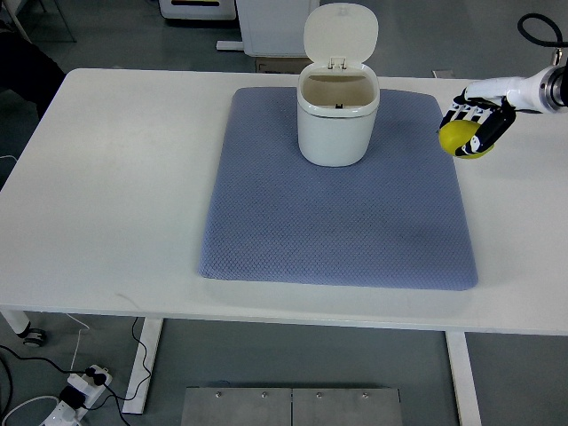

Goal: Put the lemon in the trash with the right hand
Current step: 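Lift the lemon with the right hand toward the bin, then move the lemon over the bin opening and open the right hand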

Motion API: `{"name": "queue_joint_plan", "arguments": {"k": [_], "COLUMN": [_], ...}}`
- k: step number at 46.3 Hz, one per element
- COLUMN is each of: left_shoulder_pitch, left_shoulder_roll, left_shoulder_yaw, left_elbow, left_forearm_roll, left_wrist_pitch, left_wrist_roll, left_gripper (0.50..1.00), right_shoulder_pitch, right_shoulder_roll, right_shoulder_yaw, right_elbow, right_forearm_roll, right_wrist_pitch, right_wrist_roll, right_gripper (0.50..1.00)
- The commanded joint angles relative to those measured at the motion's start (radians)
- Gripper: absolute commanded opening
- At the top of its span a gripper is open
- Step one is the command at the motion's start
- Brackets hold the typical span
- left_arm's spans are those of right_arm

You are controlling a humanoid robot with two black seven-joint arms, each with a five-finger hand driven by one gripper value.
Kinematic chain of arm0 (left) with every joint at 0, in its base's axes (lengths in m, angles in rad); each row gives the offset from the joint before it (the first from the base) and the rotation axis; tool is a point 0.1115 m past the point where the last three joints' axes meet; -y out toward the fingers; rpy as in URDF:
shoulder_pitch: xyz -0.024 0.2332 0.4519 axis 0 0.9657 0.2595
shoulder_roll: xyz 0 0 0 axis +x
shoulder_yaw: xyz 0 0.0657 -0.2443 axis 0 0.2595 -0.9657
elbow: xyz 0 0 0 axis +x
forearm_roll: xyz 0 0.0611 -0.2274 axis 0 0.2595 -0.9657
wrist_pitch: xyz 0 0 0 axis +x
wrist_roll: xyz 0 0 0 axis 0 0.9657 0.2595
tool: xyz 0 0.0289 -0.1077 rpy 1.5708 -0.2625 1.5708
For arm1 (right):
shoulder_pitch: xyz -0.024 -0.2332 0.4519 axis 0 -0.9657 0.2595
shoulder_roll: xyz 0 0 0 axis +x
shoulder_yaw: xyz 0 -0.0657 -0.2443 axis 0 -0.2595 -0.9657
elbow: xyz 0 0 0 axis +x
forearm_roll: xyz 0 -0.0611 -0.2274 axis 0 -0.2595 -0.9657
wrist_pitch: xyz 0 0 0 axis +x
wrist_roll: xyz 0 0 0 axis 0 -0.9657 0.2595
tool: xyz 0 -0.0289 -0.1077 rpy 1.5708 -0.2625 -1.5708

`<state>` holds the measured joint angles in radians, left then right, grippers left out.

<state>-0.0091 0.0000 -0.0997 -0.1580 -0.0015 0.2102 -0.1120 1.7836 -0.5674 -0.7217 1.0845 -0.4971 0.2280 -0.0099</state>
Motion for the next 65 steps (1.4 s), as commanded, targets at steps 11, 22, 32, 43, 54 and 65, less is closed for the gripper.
{"name": "queue_joint_plan", "arguments": {"k": [11, 22, 32, 43, 54, 65], "left_shoulder_pitch": [0.0, 0.0, 0.0, 0.0, 0.0, 0.0], "left_shoulder_roll": [0.0, 0.0, 0.0, 0.0, 0.0, 0.0], "left_shoulder_yaw": [0.0, 0.0, 0.0, 0.0, 0.0, 0.0], "left_elbow": [0.0, 0.0, 0.0, 0.0, 0.0, 0.0], "left_forearm_roll": [0.0, 0.0, 0.0, 0.0, 0.0, 0.0], "left_wrist_pitch": [0.0, 0.0, 0.0, 0.0, 0.0, 0.0], "left_wrist_roll": [0.0, 0.0, 0.0, 0.0, 0.0, 0.0], "left_gripper": [1.0, 1.0, 1.0, 1.0, 1.0, 1.0], "right_shoulder_pitch": [0.045, 0.079, 0.097, 0.099, 0.109, 0.109], "right_shoulder_roll": [-0.005, 0.014, 0.063, 0.135, 0.208, 0.288], "right_shoulder_yaw": [0.05, 0.051, 0.051, 0.051, 0.048, 0.044], "right_elbow": [-0.001, -0.037, -0.058, -0.115, -0.159, -0.224], "right_forearm_roll": [0.069, 0.138, 0.176, 0.215, 0.261, 0.302], "right_wrist_pitch": [0.002, -0.003, -0.007, -0.007, -0.01, -0.01], "right_wrist_roll": [-0.015, -0.022, -0.028, -0.044, -0.053, -0.058], "right_gripper": [0.5, 0.5, 0.5, 0.5, 0.5, 0.5]}}
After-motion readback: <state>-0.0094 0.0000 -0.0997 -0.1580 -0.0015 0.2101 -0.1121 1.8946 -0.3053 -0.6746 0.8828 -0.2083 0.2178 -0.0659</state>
